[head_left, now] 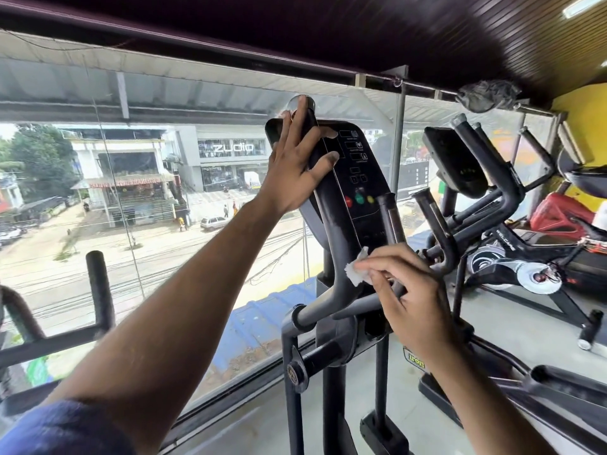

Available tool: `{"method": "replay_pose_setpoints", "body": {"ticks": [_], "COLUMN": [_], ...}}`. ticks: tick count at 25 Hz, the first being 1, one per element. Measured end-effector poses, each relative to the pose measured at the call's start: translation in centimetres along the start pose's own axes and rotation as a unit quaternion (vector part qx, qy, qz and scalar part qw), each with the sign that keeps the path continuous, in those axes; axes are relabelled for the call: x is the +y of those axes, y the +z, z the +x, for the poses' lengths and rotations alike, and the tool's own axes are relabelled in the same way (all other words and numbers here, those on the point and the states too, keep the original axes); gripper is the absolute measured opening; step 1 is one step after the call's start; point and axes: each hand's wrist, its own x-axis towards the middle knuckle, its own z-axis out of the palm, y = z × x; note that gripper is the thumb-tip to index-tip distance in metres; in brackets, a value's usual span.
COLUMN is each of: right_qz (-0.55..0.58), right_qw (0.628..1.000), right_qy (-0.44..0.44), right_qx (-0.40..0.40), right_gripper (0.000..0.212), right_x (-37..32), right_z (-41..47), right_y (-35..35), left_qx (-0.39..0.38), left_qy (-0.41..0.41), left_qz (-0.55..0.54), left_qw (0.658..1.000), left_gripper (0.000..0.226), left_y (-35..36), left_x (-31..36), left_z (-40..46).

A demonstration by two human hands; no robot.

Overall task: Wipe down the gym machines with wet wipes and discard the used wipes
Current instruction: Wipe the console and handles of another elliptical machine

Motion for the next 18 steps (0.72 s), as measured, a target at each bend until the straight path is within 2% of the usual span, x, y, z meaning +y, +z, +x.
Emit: {"method": "replay_pose_setpoints", "body": {"ticks": [2, 4, 8, 12, 14, 16, 18], "right_qz": [-0.097, -0.177, -0.270, -0.230, -0.214, -0.151, -0.087], "right_qw": [0.992, 0.975, 0.942, 0.947, 0.945, 0.957, 0.980], "right_qy": [-0.072, -0.113, -0.089, -0.052, -0.044, -0.048, -0.051], "right_qx": [-0.022, -0.077, -0.180, -0.219, -0.243, -0.242, -0.174], "right_gripper": [0.018, 0.014, 0.002, 0.040, 0.038, 0.028, 0.022], "right_x": [-1.1, -2.0, -2.5, -3.5, -3.8, -3.4, -3.0], "right_z": [3.1, 6.9, 9.0, 3.8, 1.2, 0.4, 1.5], "right_y": [-0.5, 0.4, 1.9, 0.3, 0.3, -0.4, -1.6], "left_qx": [0.003, 0.008, 0.018, 0.025, 0.021, 0.019, 0.017], "left_qy": [0.004, 0.006, 0.009, 0.000, -0.011, -0.014, -0.011], "left_qz": [0.002, 0.006, 0.010, -0.016, -0.029, -0.033, -0.030], "left_qw": [1.000, 1.000, 1.000, 1.000, 0.999, 0.999, 0.999], "left_gripper": [0.036, 0.037, 0.039, 0.035, 0.035, 0.035, 0.035], "left_y": [-0.1, -0.1, 0.2, 0.1, 0.1, 0.1, -0.1], "left_x": [-0.1, -0.1, 0.1, 0.3, 0.7, 0.9, 0.8], "left_z": [0.0, 0.0, -0.2, -0.4, -0.6, -0.7, -0.7]}}
